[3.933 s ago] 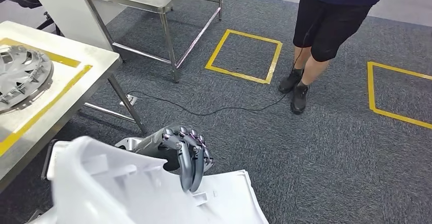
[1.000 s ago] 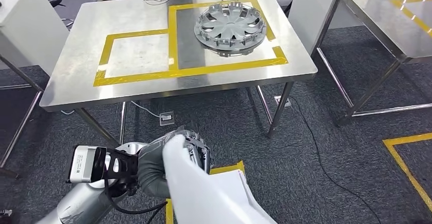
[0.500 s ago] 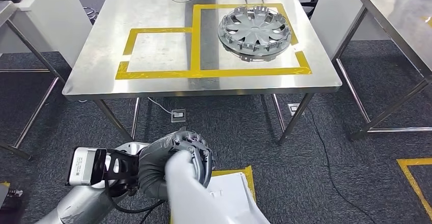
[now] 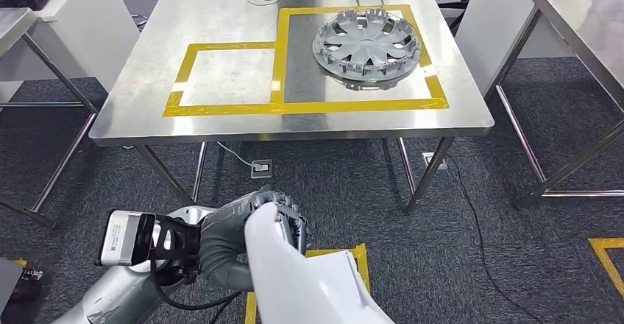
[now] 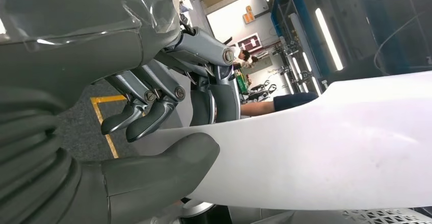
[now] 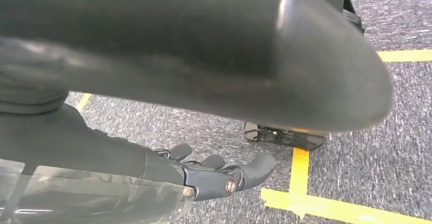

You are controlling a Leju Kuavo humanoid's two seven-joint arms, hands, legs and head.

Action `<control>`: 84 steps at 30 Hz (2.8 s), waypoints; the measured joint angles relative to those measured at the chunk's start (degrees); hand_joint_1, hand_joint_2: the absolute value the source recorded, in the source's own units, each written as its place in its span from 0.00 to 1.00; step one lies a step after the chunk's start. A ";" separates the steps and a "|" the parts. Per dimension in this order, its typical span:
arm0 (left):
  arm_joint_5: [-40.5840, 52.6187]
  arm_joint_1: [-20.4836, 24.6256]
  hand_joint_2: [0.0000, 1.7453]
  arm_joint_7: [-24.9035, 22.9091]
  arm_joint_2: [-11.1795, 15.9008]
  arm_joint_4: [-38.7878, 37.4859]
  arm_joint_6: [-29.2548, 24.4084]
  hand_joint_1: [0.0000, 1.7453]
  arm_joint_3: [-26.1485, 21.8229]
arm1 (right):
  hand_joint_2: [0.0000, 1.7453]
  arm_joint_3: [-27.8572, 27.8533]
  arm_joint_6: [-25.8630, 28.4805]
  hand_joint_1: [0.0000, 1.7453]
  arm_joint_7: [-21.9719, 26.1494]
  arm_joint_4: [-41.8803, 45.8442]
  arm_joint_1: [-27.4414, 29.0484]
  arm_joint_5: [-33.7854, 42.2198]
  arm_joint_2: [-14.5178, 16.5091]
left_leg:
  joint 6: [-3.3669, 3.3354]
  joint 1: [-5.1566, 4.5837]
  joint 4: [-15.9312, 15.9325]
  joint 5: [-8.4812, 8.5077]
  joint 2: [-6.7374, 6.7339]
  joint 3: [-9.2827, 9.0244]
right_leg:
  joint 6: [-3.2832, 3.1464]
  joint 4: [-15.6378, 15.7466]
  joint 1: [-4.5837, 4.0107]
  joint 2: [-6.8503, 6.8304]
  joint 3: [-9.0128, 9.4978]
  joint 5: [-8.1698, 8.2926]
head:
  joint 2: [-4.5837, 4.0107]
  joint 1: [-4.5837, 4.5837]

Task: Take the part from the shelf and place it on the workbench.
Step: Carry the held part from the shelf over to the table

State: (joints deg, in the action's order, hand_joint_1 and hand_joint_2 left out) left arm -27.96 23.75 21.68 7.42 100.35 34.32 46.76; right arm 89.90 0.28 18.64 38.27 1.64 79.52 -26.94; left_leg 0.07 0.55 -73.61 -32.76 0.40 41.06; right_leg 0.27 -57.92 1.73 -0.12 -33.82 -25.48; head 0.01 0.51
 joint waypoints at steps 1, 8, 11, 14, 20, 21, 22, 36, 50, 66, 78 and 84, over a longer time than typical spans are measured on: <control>0.00 -0.03 1.00 0.00 0.04 0.00 0.00 0.98 0.01 | 0.00 0.00 0.07 0.00 0.00 0.03 0.02 0.00 -0.01 | -0.16 -0.01 -1.37 0.10 -0.06 0.93 | -0.08 0.00 -0.19 -0.02 0.14 -0.13 | 0.00 -0.01; 0.00 0.25 1.00 -0.01 0.01 0.21 0.15 0.98 -0.10 | 0.00 0.00 0.66 0.00 0.25 0.99 0.09 -0.14 -0.02 | -4.11 -1.96 15.76 6.66 -1.46 -7.08 | 0.96 0.23 -1.12 -0.46 1.95 -0.68 | 0.01 0.10; 0.03 0.35 1.00 -0.06 -0.15 0.44 0.15 0.98 -0.08 | 0.00 0.04 0.79 0.00 0.34 1.27 0.11 -0.23 -0.09 | -4.48 -1.70 17.63 6.97 -0.87 -9.44 | 1.69 -1.41 -0.88 -0.68 1.82 -0.88 | 0.00 0.12; 0.02 0.53 1.00 -0.19 -0.36 0.52 0.14 0.98 0.01 | 0.00 0.03 1.21 0.00 0.39 1.56 0.11 -0.32 -0.37 | -4.53 -1.47 18.13 6.75 -0.50 -10.78 | 1.15 -10.32 -0.61 -0.21 -3.28 -4.46 | -0.01 0.30; 0.02 0.21 1.00 -0.37 -0.37 0.49 0.13 0.98 0.11 | 0.00 0.13 2.16 0.00 0.39 2.15 0.63 -0.32 -0.91 | -2.87 -0.80 17.56 3.74 0.48 -13.66 | 4.51 -3.76 0.60 -0.30 -4.38 0.62 | -0.01 0.44; 0.01 0.20 1.00 -0.37 -0.37 0.48 0.13 0.98 0.10 | 0.00 0.15 2.32 0.00 0.39 2.31 0.61 -0.28 -0.96 | -2.41 -0.82 17.33 3.00 0.47 -13.95 | 4.35 -1.07 0.58 -0.49 -3.30 1.85 | -0.01 0.50; 0.02 0.20 1.00 -0.39 -0.37 0.48 0.11 0.98 0.10 | 0.00 0.16 2.49 0.00 0.39 2.52 0.57 -0.24 -0.97 | -2.01 -0.90 17.16 2.35 0.42 -14.10 | 3.74 0.20 0.51 -0.62 -2.73 2.48 | -0.01 0.51; 0.12 0.19 1.00 -0.25 -0.08 0.57 -0.50 0.98 0.01 | 0.00 0.23 3.92 0.00 0.15 5.31 0.62 0.01 -1.74 | -2.49 -1.31 11.94 7.61 0.15 -2.09 | 0.09 0.37 -0.72 0.67 5.33 -3.77 | -0.01 0.23; 0.37 0.09 1.00 0.15 -0.03 0.98 -0.90 0.98 -0.07 | 0.00 0.23 3.81 0.00 -0.04 5.68 0.40 0.11 -2.65 | -3.98 -1.69 16.21 7.52 1.77 -7.76 | 3.45 -7.81 -0.59 0.61 -4.12 -3.91 | -0.01 -0.13; 0.93 -0.14 1.00 1.05 0.35 1.19 -1.39 0.98 -0.74 | 0.00 0.22 4.90 0.00 -0.64 7.15 0.76 -0.75 -3.65 | -1.55 -0.94 6.78 7.09 -0.15 -1.06 | -0.05 -0.39 -0.19 0.39 2.92 -2.92 | 0.00 -0.73; 1.60 -0.23 1.00 1.62 0.29 1.57 -1.90 0.98 -1.03 | 0.00 0.21 4.66 0.00 -0.63 7.11 0.61 -1.61 -3.52 | -3.91 -1.43 17.70 8.36 0.04 -8.04 | 1.55 -15.12 -0.56 0.05 -6.41 -7.62 | -0.01 -0.47; 2.07 -0.34 1.00 1.55 0.29 1.75 -1.92 0.98 -1.03 | 0.00 0.21 4.55 0.00 -0.63 7.08 0.69 -1.72 -3.69 | -2.45 -1.59 15.66 5.37 0.63 -9.16 | 3.08 -0.58 0.09 0.09 -1.66 0.63 | 0.00 -0.40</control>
State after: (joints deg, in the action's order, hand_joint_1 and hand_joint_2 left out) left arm -25.89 23.41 23.22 7.71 102.10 32.39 45.73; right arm 90.11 4.84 18.01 45.34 2.34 77.80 -30.63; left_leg -2.37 -1.04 -57.95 -27.40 1.03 31.90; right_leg 3.34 -58.49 1.82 -0.04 -35.48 -24.85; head 0.01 0.11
